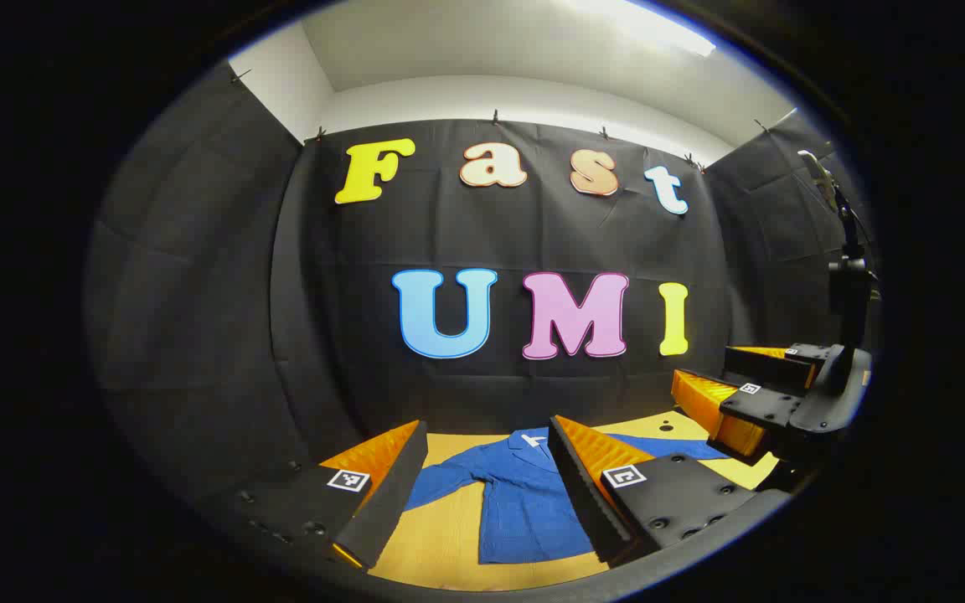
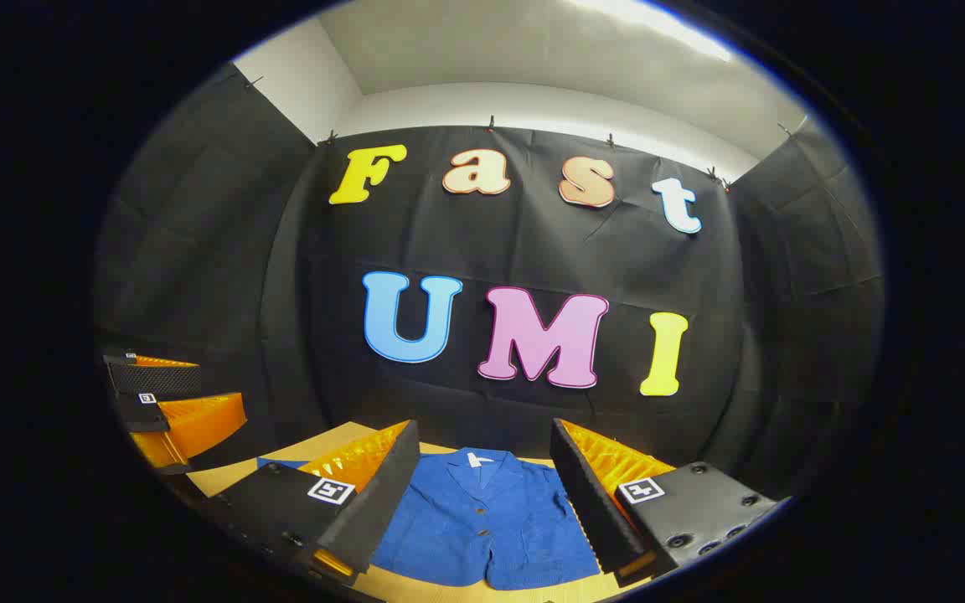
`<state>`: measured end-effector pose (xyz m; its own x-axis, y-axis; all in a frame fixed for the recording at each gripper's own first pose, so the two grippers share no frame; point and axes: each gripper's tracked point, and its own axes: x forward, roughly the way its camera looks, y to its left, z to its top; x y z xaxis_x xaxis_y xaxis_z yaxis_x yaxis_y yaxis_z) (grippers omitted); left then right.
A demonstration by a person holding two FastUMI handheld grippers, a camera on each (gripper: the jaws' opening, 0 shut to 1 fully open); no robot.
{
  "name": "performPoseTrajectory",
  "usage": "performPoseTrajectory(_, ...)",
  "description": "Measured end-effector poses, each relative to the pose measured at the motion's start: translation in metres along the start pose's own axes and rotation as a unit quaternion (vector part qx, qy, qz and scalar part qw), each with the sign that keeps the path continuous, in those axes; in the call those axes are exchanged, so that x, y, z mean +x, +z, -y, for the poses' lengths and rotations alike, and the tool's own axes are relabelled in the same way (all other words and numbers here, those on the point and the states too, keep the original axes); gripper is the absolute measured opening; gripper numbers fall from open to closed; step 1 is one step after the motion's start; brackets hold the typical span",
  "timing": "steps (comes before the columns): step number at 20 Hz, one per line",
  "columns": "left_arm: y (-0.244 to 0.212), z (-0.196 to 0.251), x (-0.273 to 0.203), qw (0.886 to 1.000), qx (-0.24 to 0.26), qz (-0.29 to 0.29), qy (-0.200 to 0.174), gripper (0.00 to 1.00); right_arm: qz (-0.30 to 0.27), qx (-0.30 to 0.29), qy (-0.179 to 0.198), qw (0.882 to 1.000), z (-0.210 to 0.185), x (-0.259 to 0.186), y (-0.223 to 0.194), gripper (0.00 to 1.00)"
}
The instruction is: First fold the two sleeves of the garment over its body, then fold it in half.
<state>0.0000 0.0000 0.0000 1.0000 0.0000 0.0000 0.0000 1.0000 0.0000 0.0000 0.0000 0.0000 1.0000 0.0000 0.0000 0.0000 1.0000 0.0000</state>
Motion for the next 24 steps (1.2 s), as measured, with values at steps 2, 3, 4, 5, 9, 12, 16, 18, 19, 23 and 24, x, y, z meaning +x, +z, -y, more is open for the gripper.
performPoseTrajectory(2,0.002,0.007,0.01,1.0,0.001,0.0,-0.007,0.83,0.005,0.003,-0.009,1.0,0.009,0.005,0.006,0.98)
performPoseTrajectory(3,0.001,0.01,0.014,1.0,0.002,-0.003,-0.012,0.86,0.006,0.004,-0.014,1.0,0.014,0.007,0.007,0.98)
performPoseTrajectory(4,0.001,0.013,0.019,1.0,0.005,-0.006,-0.016,0.86,0.006,0.004,-0.019,1.0,0.019,0.01,0.008,0.98)
performPoseTrajectory(5,0.002,0.016,0.023,1.0,0.009,-0.007,-0.021,0.83,0.006,0.004,-0.024,1.0,0.025,0.011,0.008,0.95)
performPoseTrajectory(9,0.005,0.032,0.048,0.999,0.022,-0.006,-0.042,0.83,0.003,-0.001,-0.047,0.999,0.045,0.019,0.004,0.98)
performPoseTrajectory(12,0.002,0.046,0.068,0.998,0.024,-0.009,-0.057,0.83,-0.009,-0.002,-0.051,0.999,0.055,0.023,-0.008,0.96)
performPoseTrajectory(16,-0.001,0.048,0.087,0.999,0.013,-0.02,-0.049,0.83,-0.017,0.009,-0.059,0.998,0.07,0.035,-0.018,0.98)
performPoseTrajectory(18,-0.005,0.046,0.093,0.999,0.009,-0.026,-0.042,0.83,-0.02,0.01,-0.064,0.998,0.078,0.041,-0.021,0.98)
performPoseTrajectory(19,-0.007,0.045,0.096,0.999,0.009,-0.029,-0.038,0.83,-0.019,0.011,-0.065,0.998,0.083,0.044,-0.021,0.98)
performPoseTrajectory(23,-0.017,0.037,0.111,0.999,0.006,-0.044,-0.024,0.83,-0.029,0.009,-0.074,0.997,0.097,0.057,-0.034,0.98)
performPoseTrajectory(24,-0.019,0.035,0.113,0.999,0.003,-0.047,-0.022,0.83,-0.033,0.012,-0.076,0.996,0.099,0.06,-0.036,0.96)
